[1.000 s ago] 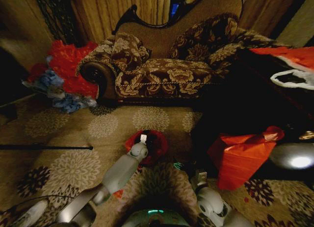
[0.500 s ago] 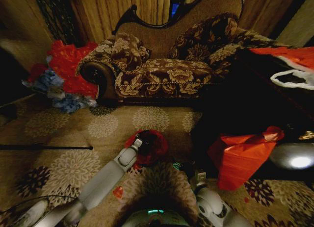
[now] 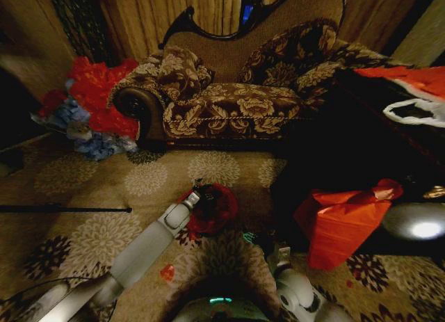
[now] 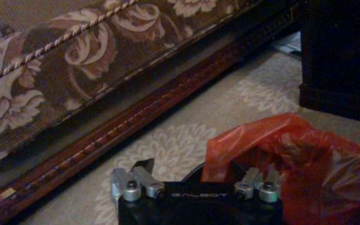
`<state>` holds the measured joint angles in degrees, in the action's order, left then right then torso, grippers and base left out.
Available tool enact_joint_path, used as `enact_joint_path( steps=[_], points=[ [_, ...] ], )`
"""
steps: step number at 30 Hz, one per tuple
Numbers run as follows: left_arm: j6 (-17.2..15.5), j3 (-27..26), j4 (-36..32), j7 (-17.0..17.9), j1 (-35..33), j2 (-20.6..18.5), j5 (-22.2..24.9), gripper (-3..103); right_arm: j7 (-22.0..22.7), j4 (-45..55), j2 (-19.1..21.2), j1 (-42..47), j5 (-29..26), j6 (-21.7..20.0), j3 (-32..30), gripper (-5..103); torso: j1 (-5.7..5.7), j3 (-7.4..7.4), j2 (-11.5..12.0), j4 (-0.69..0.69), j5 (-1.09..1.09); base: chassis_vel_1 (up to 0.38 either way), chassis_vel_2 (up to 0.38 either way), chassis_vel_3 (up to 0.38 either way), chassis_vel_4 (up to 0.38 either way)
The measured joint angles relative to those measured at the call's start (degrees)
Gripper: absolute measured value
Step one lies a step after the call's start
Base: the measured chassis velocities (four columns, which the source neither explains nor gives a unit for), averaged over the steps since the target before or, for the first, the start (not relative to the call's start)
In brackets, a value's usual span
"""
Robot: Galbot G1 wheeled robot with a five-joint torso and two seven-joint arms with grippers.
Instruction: Place a garbage bag over the trash bin.
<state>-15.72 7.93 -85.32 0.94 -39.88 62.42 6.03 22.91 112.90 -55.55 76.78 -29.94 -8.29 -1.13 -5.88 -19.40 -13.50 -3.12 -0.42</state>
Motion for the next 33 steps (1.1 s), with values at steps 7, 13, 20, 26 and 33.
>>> enact_joint_path(
  steps=[7,13,20,26,33],
  points=[
    [-1.51,0.29,-0.85,0.84,-0.15,0.14,-0.21,64,0.14,-0.42,-0.27,-0.41,0.01,0.01,-0.06,100,0.00,0.00,0.00,0.01,0.00,0.000,0.000,0.000,0.000],
    [-1.26,0.73,1.67,0.81,1.36,1.23,-0.29,48,0.16,-1.06,-0.75,-1.00,-0.03,0.00,0.10,100,0.00,0.00,0.00,0.01,0.00,0.000,0.000,0.000,0.000],
    [-0.27,1.55,3.27,0.74,2.36,2.34,-0.15,28,0.48,-1.18,-0.56,-0.75,0.00,0.00,-0.19,100,0.00,0.00,0.00,0.01,0.00,0.000,0.000,0.000,0.000],
    [-0.07,2.08,3.24,0.68,2.70,2.73,0.05,17,0.60,-1.22,-0.74,-0.71,0.24,0.00,-0.22,100,0.00,0.00,0.00,0.00,0.00,0.000,0.000,0.000,0.000],
    [0.36,2.68,3.57,0.68,3.54,2.82,0.84,1,0.62,-1.31,-0.97,-0.78,0.26,-0.01,-0.20,100,0.00,0.00,0.00,0.01,0.00,0.000,0.000,0.000,0.000]
  ],
)
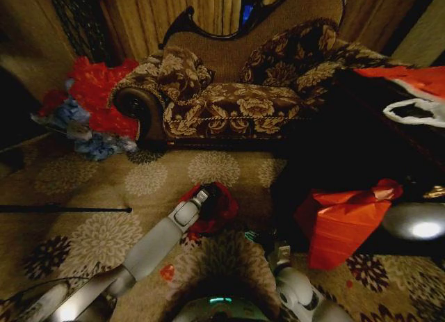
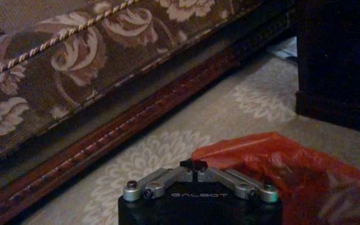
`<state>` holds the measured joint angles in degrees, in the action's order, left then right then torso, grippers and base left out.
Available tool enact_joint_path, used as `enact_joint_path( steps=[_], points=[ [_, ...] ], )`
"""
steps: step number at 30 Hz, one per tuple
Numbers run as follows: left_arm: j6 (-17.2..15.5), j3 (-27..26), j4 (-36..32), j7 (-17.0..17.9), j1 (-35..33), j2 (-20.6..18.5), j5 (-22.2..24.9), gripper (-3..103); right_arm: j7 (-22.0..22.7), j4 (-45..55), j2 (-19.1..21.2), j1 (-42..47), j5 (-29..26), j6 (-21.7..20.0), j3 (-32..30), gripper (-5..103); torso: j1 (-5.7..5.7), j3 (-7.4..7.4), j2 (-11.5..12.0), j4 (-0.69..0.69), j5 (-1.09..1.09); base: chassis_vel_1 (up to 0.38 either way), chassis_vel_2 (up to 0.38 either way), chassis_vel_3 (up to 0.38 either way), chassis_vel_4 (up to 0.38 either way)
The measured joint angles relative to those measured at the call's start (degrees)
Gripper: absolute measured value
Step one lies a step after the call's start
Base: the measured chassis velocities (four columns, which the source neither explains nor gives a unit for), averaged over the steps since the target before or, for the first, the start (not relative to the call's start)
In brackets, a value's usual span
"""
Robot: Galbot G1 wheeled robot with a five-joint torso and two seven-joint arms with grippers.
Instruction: Place a garbage bag over the trash bin.
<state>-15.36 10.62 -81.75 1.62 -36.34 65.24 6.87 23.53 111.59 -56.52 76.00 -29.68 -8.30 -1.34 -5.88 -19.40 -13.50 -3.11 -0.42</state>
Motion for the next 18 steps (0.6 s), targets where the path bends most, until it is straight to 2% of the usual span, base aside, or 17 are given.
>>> enact_joint_path(
  steps=[5,10,14,18],
  points=[
    [0.13,0.77,1.44,-0.39,3.09,0.41,1.08,0,0.00,-0.06,-0.25,0.18,0.25,0.00,-0.03,100,0.00,0.00,0.00,0.00,0.00,0.000,0.000,0.000,0.000],
    [1.45,2.50,5.73,-2.09,8.24,1.56,2.11,0,-0.02,-0.07,-0.71,0.46,0.61,0.07,-0.10,100,0.00,0.00,0.00,0.00,0.01,0.000,0.000,0.000,0.000],
    [2.54,4.52,10.60,-4.20,12.56,3.15,2.71,0,-0.05,0.00,-0.96,0.83,1.04,0.23,-0.16,100,0.00,0.00,0.00,0.00,0.00,0.000,0.000,0.000,0.000],
    [3.86,6.38,19.50,-7.43,18.15,6.20,3.58,0,-0.07,0.18,-1.12,1.22,1.36,0.36,-0.26,100,0.00,0.00,0.00,-0.01,0.01,0.000,0.000,0.000,0.000]
  ],
)
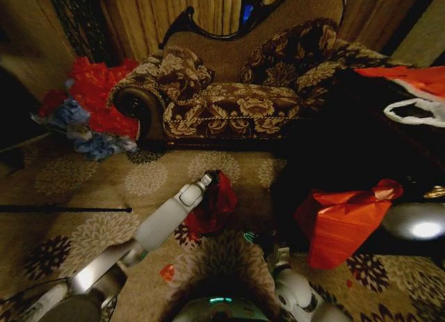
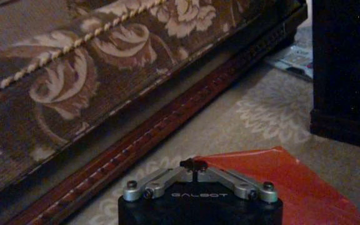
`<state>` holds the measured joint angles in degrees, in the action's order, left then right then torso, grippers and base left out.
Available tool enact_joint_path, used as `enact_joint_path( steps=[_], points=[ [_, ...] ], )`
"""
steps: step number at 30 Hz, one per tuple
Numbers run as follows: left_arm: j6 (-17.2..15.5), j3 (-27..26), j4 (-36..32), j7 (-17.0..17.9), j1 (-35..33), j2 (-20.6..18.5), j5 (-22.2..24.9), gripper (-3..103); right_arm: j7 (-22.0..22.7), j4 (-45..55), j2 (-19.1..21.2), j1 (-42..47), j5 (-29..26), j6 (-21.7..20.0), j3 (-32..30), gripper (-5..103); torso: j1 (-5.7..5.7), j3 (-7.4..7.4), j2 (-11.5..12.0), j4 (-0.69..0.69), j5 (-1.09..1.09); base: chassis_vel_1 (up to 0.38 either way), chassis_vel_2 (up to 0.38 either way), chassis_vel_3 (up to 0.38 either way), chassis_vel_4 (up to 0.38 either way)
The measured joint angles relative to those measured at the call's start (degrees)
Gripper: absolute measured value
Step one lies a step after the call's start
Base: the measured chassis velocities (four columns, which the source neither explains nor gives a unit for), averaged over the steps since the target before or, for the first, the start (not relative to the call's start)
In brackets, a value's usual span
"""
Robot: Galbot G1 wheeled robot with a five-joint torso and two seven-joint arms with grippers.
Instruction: Place a garbage bag over the trash bin.
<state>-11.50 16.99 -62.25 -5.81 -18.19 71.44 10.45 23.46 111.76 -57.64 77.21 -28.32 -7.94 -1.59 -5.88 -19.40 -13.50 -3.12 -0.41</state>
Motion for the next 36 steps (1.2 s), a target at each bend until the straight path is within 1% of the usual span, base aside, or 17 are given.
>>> enact_joint_path(
  steps=[1,3,4,6,7,10,12,17,19,23,25,27,28,29,31,33,36],
  points=[
    [0.00,0.00,0.00,0.00,0.00,0.00,0.00,0,0.00,0.00,0.00,0.00,0.00,0.00,0.00,100,0.00,0.00,0.00,0.00,0.00,0.000,0.000,0.000,0.000],
    [2.07,0.07,5.90,-2.15,2.46,1.83,-0.88,0,-0.03,0.11,-0.10,0.26,0.20,0.09,-0.02,100,-0.01,0.00,0.00,0.00,-0.01,0.000,0.000,0.000,0.000],
    [2.07,0.07,5.90,-2.15,2.46,1.83,-0.88,0,-0.03,0.11,-0.10,0.26,0.20,0.09,-0.02,100,-0.01,0.00,0.00,0.00,-0.01,0.000,0.000,0.000,0.000],
    [3.53,0.11,10.23,-3.65,4.36,3.50,-1.11,0,-0.13,0.13,-0.21,0.47,0.46,0.19,-0.02,100,0.00,0.00,0.00,0.01,-0.01,0.000,0.000,0.000,0.000],
    [3.53,0.11,10.23,-3.65,4.36,3.50,-1.11,0,-0.13,0.13,-0.21,0.47,0.46,0.19,-0.02,100,0.00,0.00,0.00,0.01,-0.01,0.000,0.000,0.000,0.000],
    [4.68,0.26,15.43,-5.90,6.28,6.03,-1.13,0,-0.17,0.18,-0.36,0.64,0.70,0.26,0.06,100,0.00,0.00,0.00,0.01,0.00,0.000,0.000,0.000,0.000],
    [5.02,0.30,18.83,-7.44,7.10,7.72,-1.38,0,-0.18,0.37,-0.37,0.76,0.74,0.26,0.14,100,0.00,0.00,0.00,0.00,-0.01,0.000,0.000,0.000,0.000],
    [4.99,0.29,21.54,-8.73,7.35,9.02,-1.57,0,-0.19,0.69,-0.32,0.94,0.75,0.26,0.10,100,0.00,0.00,0.00,0.00,-0.02,0.000,0.000,0.000,0.000],
    [4.39,0.00,22.87,-10.27,7.35,9.45,-1.90,0,-0.17,1.03,-0.21,1.30,0.76,0.27,0.00,100,0.00,0.00,0.00,0.01,-0.01,0.000,0.000,0.000,0.000],
    [3.56,-0.80,24.16,-11.46,7.36,9.85,-2.16,0,-0.17,1.34,-0.03,1.66,0.83,0.44,-0.14,100,0.00,0.00,0.00,0.01,-0.01,0.000,0.000,0.000,0.000],
    [3.23,-1.05,24.35,-11.47,7.39,9.96,-2.14,0,-0.17,1.39,0.02,1.69,0.83,0.48,-0.14,100,0.00,0.00,0.00,0.01,-0.01,0.000,0.000,0.000,0.000],
    [2.85,-1.38,24.08,-10.50,7.39,10.02,-1.22,-1,-0.17,1.41,0.05,1.66,0.84,0.51,-0.13,100,0.00,0.00,0.00,0.01,-0.01,0.000,0.000,0.000,0.000],
    [3.04,-1.65,23.58,-9.92,7.28,9.93,-0.52,4,-0.17,1.45,0.06,1.59,0.84,0.51,-0.11,100,0.00,0.00,0.00,0.00,-0.01,0.000,0.000,0.000,0.000],
    [3.04,-1.65,23.58,-9.92,7.28,9.93,-0.52,4,-0.17,1.45,0.06,1.59,0.84,0.51,-0.11,100,0.00,0.00,0.00,0.00,-0.01,0.000,0.000,0.000,0.000],
    [3.22,-2.85,20.84,-8.31,6.23,9.08,2.15,15,-0.19,1.69,0.24,1.22,0.44,0.53,-0.33,100,0.00,0.00,0.00,-0.01,-0.01,0.000,0.000,0.000,0.000],
    [2.92,-3.27,19.75,-7.81,5.83,8.60,3.00,15,-0.20,1.78,0.34,1.05,0.10,0.60,-0.52,100,0.00,0.00,0.00,-0.01,-0.02,0.000,0.000,0.000,0.000],
    [-0.11,-5.86,12.55,-7.15,2.83,5.11,8.11,31,-0.48,2.41,1.22,0.08,-2.14,0.84,-1.41,100,0.00,0.01,0.00,0.01,-0.02,0.000,0.000,0.000,0.000]
  ],
)
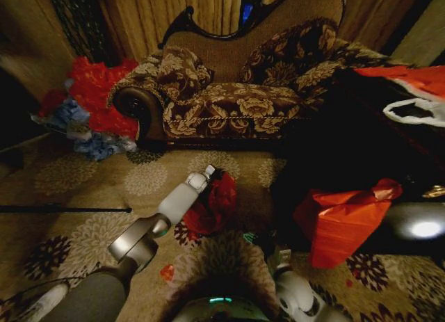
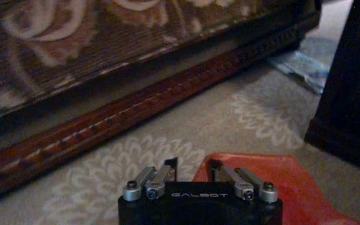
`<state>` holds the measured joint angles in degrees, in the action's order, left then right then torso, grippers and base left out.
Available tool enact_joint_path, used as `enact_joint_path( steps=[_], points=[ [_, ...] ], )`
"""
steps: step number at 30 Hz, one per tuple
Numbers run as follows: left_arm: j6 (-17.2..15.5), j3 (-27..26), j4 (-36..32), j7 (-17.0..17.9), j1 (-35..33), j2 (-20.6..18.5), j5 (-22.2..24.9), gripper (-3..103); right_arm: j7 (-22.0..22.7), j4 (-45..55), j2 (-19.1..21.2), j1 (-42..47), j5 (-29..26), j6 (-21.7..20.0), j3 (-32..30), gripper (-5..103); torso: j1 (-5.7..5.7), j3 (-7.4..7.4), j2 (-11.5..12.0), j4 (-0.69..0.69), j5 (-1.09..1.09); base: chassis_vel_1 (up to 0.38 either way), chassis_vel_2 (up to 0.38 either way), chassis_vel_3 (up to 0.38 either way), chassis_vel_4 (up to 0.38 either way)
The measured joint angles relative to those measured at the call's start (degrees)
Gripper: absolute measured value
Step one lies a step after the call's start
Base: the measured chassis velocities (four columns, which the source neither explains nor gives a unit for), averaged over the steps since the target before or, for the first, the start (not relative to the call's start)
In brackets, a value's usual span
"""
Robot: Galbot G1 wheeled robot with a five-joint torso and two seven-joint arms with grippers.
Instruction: Place a garbage bag over the trash bin.
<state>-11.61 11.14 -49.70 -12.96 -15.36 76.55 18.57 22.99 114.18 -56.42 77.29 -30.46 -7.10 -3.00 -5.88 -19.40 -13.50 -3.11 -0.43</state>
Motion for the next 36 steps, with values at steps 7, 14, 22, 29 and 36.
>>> enact_joint_path(
  steps=[7,14,22,29,36],
  points=[
    [-1.44,-3.69,-6.54,0.07,-5.05,-4.24,3.42,58,-1.42,1.25,-0.02,-2.96,-8.14,0.05,0.10,100,0.00,0.00,0.00,-0.01,0.00,0.000,0.000,0.000,0.000],
    [-3.05,-6.60,-11.73,0.37,-8.41,-7.26,7.92,80,-4.60,0.23,-1.25,-9.78,-20.73,-1.73,0.39,100,0.00,0.00,0.00,0.00,0.01,0.000,0.000,0.000,0.000],
    [-6.14,-7.14,-12.57,-0.73,-9.95,-9.99,12.29,100,-6.77,-8.15,-5.60,-21.55,-30.57,-4.06,2.79,100,0.00,0.00,0.00,0.01,0.01,0.000,0.000,0.000,0.000],
    [-6.19,-7.27,-10.21,-1.02,-9.91,-8.53,13.16,100,-6.48,-14.91,-10.02,-28.90,-36.27,-6.48,3.96,100,0.00,0.00,0.00,0.00,0.01,0.000,0.000,0.000,0.000],
    [-6.48,-7.44,-9.95,-0.98,-9.93,-7.75,13.86,89,-6.88,-22.09,-12.78,-32.75,-41.81,-7.61,3.71,100,0.00,0.00,0.00,-0.01,0.01,0.000,0.000,0.000,0.000]
  ],
)
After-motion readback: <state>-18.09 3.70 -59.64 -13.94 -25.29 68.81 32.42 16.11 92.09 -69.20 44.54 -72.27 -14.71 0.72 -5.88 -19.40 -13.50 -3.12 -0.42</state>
